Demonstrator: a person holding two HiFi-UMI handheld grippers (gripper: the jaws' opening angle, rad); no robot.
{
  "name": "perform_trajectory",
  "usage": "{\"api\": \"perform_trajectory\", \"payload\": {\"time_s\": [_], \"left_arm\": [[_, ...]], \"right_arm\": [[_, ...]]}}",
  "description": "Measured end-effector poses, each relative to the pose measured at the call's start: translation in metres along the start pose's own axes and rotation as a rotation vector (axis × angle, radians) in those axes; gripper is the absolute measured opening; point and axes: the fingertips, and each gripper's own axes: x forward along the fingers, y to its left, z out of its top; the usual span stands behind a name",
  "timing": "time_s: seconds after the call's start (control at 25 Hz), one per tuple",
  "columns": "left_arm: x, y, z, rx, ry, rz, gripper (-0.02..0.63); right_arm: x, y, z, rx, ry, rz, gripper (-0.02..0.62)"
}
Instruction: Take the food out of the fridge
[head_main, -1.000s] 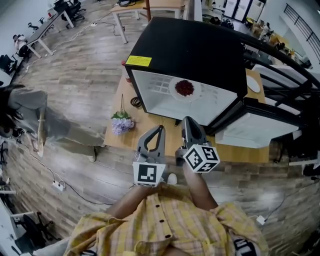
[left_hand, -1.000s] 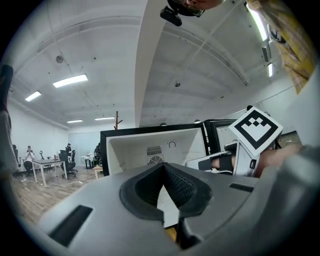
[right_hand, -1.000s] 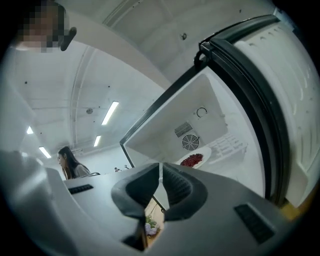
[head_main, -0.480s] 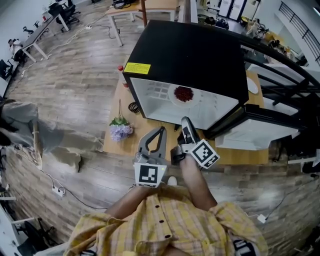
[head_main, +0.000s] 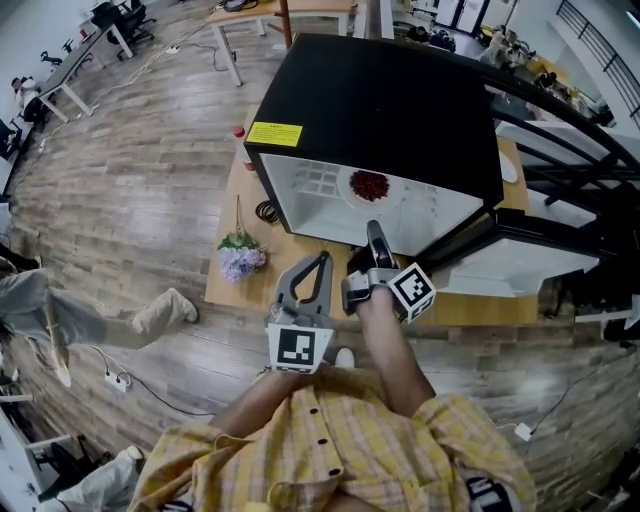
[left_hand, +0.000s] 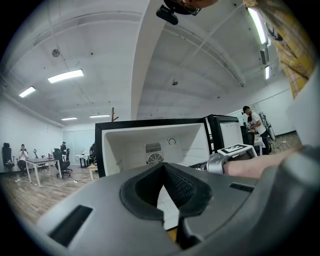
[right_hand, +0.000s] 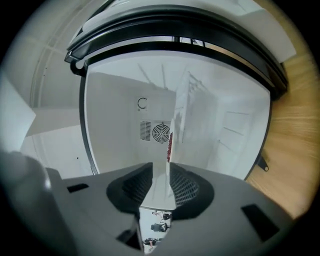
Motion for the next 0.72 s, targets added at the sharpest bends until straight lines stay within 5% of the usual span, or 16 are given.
{"api": "perform_trajectory", "payload": {"time_s": [0.2, 0.72], "left_arm": [[-0.001, 0.004, 0.000, 0.024, 0.001, 0.004, 0.006], [-0.004, 0.015, -0.006, 0.006, 0.013, 0.008, 0.006]], "right_arm": [[0.010, -0.011, 0.003, 0.121, -0.022, -0.010, 0.110], [0.045, -0.022, 0.016, 0.186, -0.065, -0.032, 0.093]]}}
